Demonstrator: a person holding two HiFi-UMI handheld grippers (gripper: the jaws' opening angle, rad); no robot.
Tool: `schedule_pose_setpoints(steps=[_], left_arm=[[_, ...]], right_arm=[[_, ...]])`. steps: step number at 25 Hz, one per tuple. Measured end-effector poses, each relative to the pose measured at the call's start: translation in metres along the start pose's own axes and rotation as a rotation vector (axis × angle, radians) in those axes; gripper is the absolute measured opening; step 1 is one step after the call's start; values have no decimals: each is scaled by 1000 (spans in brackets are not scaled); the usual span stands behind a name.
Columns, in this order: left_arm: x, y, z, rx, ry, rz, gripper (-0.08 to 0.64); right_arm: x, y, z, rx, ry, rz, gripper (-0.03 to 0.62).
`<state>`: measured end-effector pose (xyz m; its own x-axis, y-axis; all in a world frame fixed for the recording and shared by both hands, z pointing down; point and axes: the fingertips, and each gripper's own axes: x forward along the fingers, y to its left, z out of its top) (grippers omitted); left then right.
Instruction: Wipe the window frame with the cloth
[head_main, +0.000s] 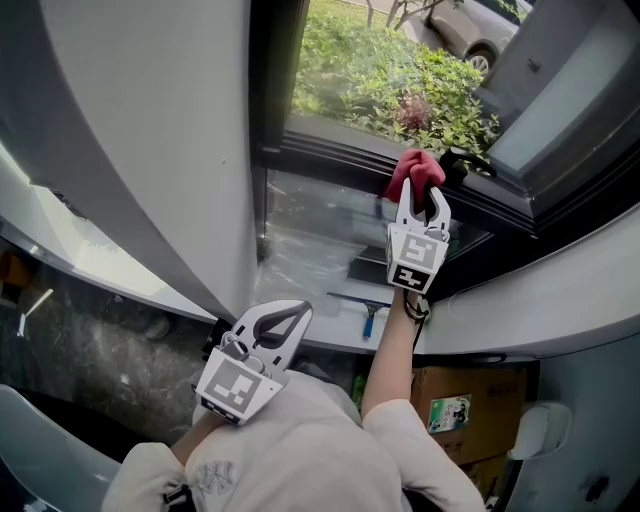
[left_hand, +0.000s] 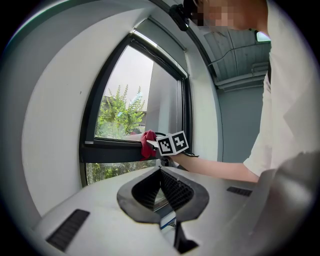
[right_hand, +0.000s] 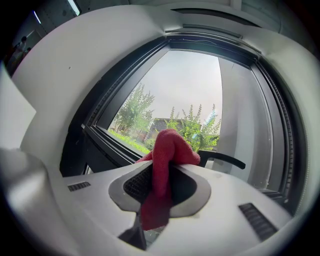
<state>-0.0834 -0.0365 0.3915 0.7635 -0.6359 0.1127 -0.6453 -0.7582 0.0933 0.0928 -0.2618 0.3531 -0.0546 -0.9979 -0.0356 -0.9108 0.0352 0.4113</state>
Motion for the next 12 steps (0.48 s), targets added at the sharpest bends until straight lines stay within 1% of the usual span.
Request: schedule_pose_setpoints(steps=[3,7,10,12], left_arm=[[-1,1,2,-24,-13,1,8],[-3,3,3,-15,-15,3,8],[-4,5,4,-46,-34,17,9],[-6,6,4,-23,-26,17,8]], right_arm=[[-1,-3,-1,5,2,-11,86],[-2,-5,-2,13,5,-20,86],[-2,-7,-2,16,7,-26,86],[-3,-9,-3,17,9,-30,86]])
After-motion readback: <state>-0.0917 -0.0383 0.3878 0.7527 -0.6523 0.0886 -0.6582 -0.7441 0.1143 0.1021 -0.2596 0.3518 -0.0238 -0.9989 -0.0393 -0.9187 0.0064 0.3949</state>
